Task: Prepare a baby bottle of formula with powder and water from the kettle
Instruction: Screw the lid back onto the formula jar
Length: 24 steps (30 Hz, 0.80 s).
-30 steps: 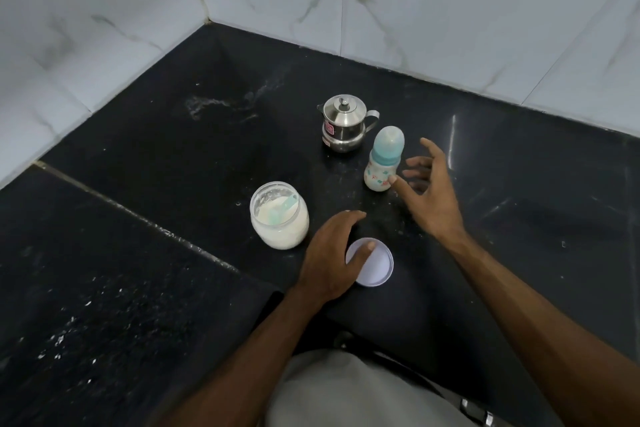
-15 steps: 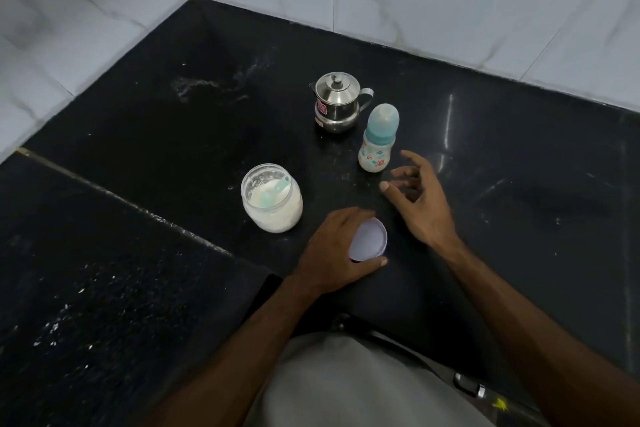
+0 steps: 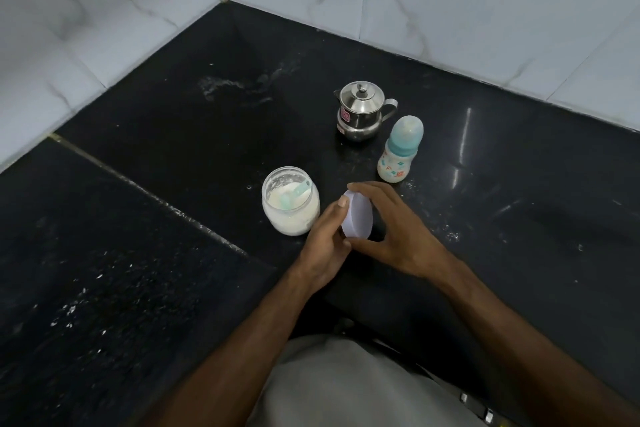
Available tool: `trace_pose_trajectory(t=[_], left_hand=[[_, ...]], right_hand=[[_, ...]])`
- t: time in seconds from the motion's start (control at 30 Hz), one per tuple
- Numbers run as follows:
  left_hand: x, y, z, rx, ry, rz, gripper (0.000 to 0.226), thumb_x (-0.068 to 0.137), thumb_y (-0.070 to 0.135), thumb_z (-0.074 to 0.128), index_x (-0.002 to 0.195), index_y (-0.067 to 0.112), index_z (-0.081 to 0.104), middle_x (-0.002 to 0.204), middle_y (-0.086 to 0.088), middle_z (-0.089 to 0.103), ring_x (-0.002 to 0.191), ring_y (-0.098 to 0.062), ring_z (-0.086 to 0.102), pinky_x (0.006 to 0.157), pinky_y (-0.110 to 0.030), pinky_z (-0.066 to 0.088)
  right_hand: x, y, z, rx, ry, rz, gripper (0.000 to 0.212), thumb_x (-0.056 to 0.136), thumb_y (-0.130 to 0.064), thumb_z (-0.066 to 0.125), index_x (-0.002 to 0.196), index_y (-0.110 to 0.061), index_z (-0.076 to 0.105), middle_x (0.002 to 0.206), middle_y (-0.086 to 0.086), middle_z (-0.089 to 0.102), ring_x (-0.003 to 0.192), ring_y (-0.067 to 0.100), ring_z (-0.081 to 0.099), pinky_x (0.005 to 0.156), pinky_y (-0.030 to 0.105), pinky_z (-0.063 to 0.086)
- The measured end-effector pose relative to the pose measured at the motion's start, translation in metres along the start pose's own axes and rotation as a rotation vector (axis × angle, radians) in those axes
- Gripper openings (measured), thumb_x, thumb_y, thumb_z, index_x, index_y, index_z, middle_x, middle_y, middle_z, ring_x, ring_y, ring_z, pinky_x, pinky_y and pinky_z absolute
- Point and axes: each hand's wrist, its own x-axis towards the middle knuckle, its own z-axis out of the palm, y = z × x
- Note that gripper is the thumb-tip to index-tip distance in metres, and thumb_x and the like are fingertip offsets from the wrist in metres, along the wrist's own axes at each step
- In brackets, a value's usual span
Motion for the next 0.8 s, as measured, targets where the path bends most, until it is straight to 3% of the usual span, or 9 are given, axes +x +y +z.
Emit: trace_pose_trajectory(t=[0.17, 0.3, 0.4, 0.47, 0.53, 0.63, 0.7, 0.8], left_hand=[[-0.022, 0.006, -0.021, 0.297, 0.013, -0.026, 0.037, 0.099, 0.043, 0.037, 0.119, 0.024, 0.062, 0.116, 0.003, 0.07, 0.114, -0.016, 0.062, 0.102, -0.035, 0.044], [-0.046, 0.011, -0.051, 0.589, 0.046, 0.045, 0.026, 0.098, 0.027, 0.05, 0.114, 0.013, 0.064, 0.106, -0.004, 0.072, 0.098, -0.014, 0.068, 0.089, -0.03, 0.05], [-0.054, 0.019, -0.07, 0.64, 0.226, 0.226, 0.01, 0.09, 0.017, 0.065, 0.092, 0.008, 0.067, 0.082, -0.01, 0.072, 0.076, -0.013, 0.066, 0.075, -0.028, 0.05], [-0.054, 0.024, -0.081, 0.661, 0.378, 0.37, 0.014, 0.084, 0.02, 0.073, 0.086, 0.009, 0.064, 0.078, -0.009, 0.069, 0.073, -0.014, 0.063, 0.074, -0.031, 0.051], [-0.053, 0.033, -0.086, 0.73, 0.469, 0.496, 0.028, 0.078, 0.028, 0.079, 0.092, 0.014, 0.06, 0.086, -0.004, 0.066, 0.083, -0.014, 0.064, 0.078, -0.032, 0.053], [-0.049, 0.046, -0.087, 0.887, 0.436, 0.577, 0.06, 0.068, 0.044, 0.079, 0.118, 0.029, 0.049, 0.12, 0.006, 0.054, 0.112, -0.008, 0.054, 0.091, -0.023, 0.048], [-0.044, 0.052, -0.084, 0.933, 0.353, 0.565, 0.08, 0.067, 0.042, 0.082, 0.133, 0.032, 0.039, 0.136, 0.008, 0.042, 0.124, -0.005, 0.045, 0.097, -0.016, 0.043], [-0.032, 0.054, -0.082, 0.94, 0.286, 0.515, 0.088, 0.067, 0.029, 0.087, 0.139, 0.025, 0.036, 0.139, 0.009, 0.042, 0.124, 0.002, 0.044, 0.098, -0.013, 0.041]], right_hand=[[0.011, -0.001, -0.012, -0.054, -0.053, 0.073, 0.085, 0.071, -0.047, 0.081, 0.141, -0.035, 0.034, 0.14, -0.011, 0.04, 0.124, 0.002, 0.04, 0.103, 0.025, 0.04], [0.028, -0.009, -0.025, -0.082, -0.109, 0.058, 0.085, 0.07, -0.057, 0.077, 0.141, -0.035, 0.036, 0.14, -0.014, 0.042, 0.124, 0.003, 0.043, 0.102, 0.031, 0.044], [0.045, -0.021, -0.032, -0.089, -0.151, -0.005, 0.08, 0.07, -0.06, 0.074, 0.138, -0.036, 0.039, 0.137, -0.016, 0.044, 0.123, 0.001, 0.044, 0.101, 0.031, 0.046], [0.058, -0.031, -0.034, -0.097, -0.178, -0.062, 0.079, 0.072, -0.056, 0.076, 0.139, -0.033, 0.04, 0.137, -0.015, 0.043, 0.123, 0.002, 0.044, 0.102, 0.03, 0.045], [0.073, -0.041, -0.034, -0.132, -0.225, -0.129, 0.077, 0.074, -0.053, 0.075, 0.14, -0.032, 0.039, 0.137, -0.013, 0.043, 0.123, 0.003, 0.044, 0.102, 0.028, 0.044], [0.092, -0.057, -0.032, -0.207, -0.29, -0.197, 0.079, 0.075, -0.05, 0.076, 0.141, -0.035, 0.035, 0.14, -0.01, 0.041, 0.123, 0.006, 0.043, 0.1, 0.026, 0.041], [0.102, -0.066, -0.029, -0.24, -0.322, -0.223, 0.08, 0.075, -0.047, 0.077, 0.142, -0.035, 0.035, 0.141, -0.009, 0.039, 0.124, 0.008, 0.041, 0.099, 0.025, 0.04], [0.112, -0.078, -0.023, -0.302, -0.371, -0.258, 0.08, 0.075, -0.044, 0.078, 0.143, -0.032, 0.036, 0.141, -0.008, 0.04, 0.124, 0.011, 0.042, 0.101, 0.028, 0.041]])
